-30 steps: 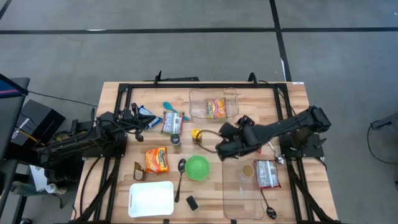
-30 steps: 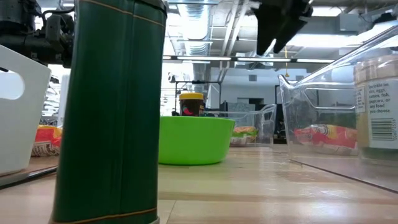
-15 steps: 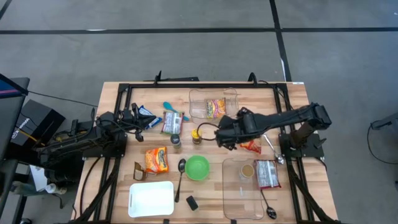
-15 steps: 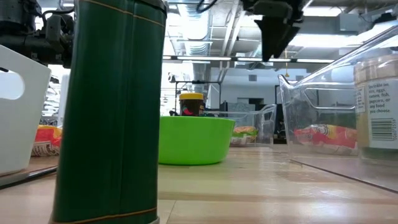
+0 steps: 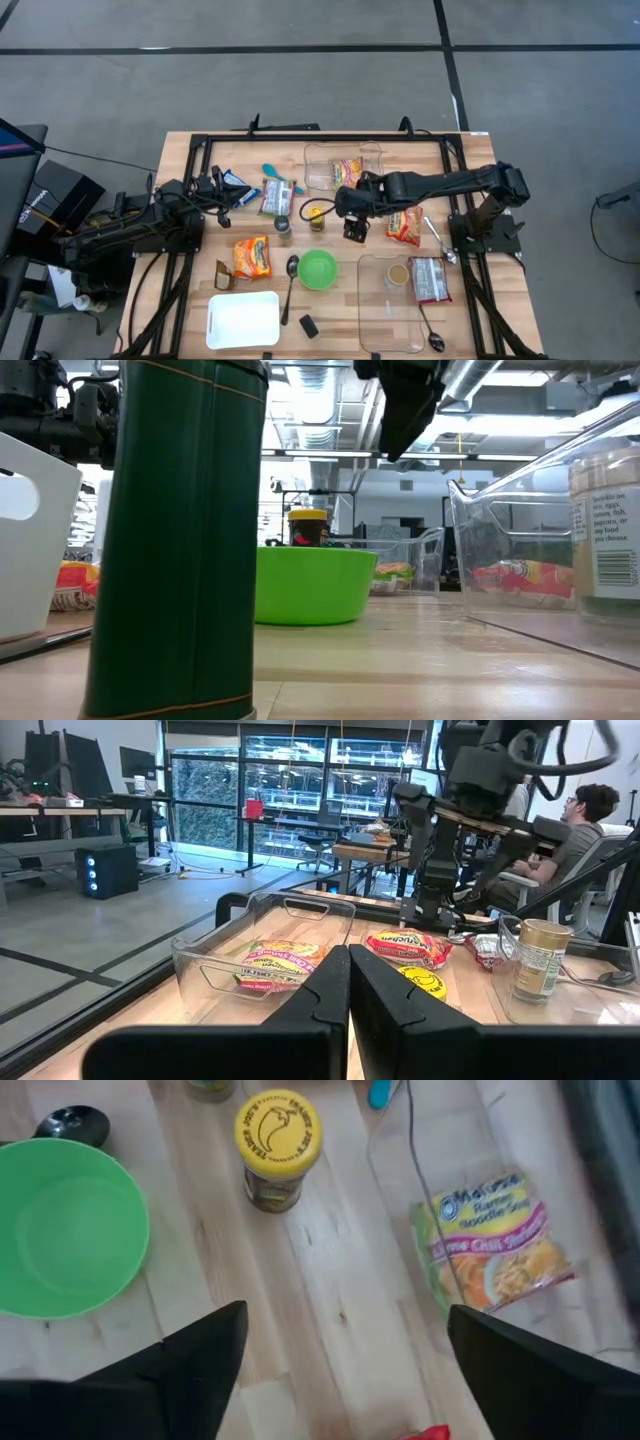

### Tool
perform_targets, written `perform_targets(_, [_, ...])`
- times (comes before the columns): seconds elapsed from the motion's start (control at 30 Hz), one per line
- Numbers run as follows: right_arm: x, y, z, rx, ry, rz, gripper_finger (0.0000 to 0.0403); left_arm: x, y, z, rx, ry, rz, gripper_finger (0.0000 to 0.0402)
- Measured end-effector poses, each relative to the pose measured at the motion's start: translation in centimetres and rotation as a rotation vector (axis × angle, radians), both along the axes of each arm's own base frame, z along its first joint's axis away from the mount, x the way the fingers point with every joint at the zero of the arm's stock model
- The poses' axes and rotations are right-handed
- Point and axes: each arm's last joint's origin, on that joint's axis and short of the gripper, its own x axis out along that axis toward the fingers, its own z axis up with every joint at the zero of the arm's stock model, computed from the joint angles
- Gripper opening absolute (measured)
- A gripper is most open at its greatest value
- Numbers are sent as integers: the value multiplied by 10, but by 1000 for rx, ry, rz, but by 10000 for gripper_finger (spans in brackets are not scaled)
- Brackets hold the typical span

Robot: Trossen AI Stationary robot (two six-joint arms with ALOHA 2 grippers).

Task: Pick & Place Food Item
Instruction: Put the top red noodle pack into the top transparent bin

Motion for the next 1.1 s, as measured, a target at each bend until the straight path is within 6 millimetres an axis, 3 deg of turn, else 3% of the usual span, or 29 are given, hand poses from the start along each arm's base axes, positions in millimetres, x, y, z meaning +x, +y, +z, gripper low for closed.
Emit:
perform_targets(0.33, [-8,-16,-3,62,68,-135,264,0,0,0,0,0,0,1])
perform_targets(0.67, [-14,-13,-6,54,111,-187,225,0,0,0,0,0,0,1])
perform_targets(0.9, [-18,-12,-28,56,106,-182,215,0,0,0,0,0,0,1])
perform_targets(1.1, [-41,-13,-38,105,60,-226,215,0,0,-1,-2,5,0,1])
